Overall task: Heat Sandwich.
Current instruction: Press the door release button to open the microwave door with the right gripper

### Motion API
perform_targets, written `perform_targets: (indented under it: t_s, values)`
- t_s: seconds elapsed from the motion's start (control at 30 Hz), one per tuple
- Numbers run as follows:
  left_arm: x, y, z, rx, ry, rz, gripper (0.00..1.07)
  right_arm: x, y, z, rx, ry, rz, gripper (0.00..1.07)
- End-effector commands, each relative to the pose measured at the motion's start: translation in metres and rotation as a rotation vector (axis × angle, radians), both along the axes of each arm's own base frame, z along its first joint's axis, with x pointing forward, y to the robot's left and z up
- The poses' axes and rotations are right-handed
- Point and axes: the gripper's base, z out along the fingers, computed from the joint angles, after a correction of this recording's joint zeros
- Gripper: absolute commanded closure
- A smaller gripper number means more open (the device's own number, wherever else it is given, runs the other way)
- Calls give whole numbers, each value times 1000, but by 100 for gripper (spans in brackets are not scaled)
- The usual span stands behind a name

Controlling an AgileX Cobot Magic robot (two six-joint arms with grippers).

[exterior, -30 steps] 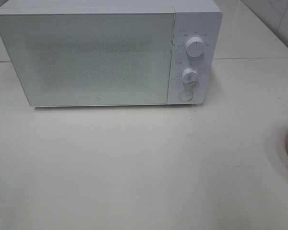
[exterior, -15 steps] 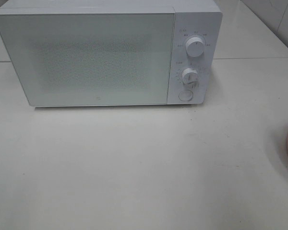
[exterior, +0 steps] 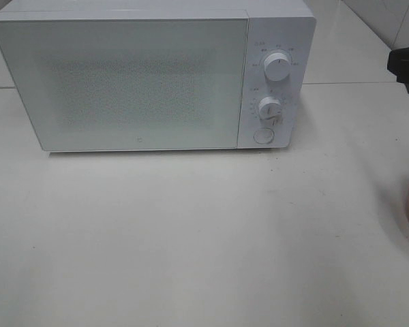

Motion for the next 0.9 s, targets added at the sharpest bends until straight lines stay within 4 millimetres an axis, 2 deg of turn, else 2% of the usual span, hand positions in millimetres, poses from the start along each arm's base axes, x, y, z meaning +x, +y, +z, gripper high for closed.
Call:
perform_targets:
  t_s: [0.03, 0.13, 0.17, 0.33, 0.53, 0.8, 0.9]
  values:
    - [-2, 0, 0, -3, -29, -2, 10, 5, 1, -7, -8, -84, 23, 33]
    - [-2, 0, 0, -3, -29, -2, 10, 7, 2, -14, 18, -105, 16, 33]
    - [-2, 0, 0, -3, -29, -2, 10, 7, 1, -23, 43, -113, 4, 34]
    - [-2, 0, 0, -3, -29, -2, 10, 5, -2, -41, 57, -155, -36, 34]
    - [-2, 0, 0, -3, -29, -2, 10, 1, 2, -50, 65, -220, -72, 34]
    - [-2, 0, 0, -3, -29, -2, 10, 2, 43, -73, -19, -201, 31, 34]
    - [-2, 0, 0, -3, -29, -2, 10, 1, 52, -77, -24, -196, 43, 34]
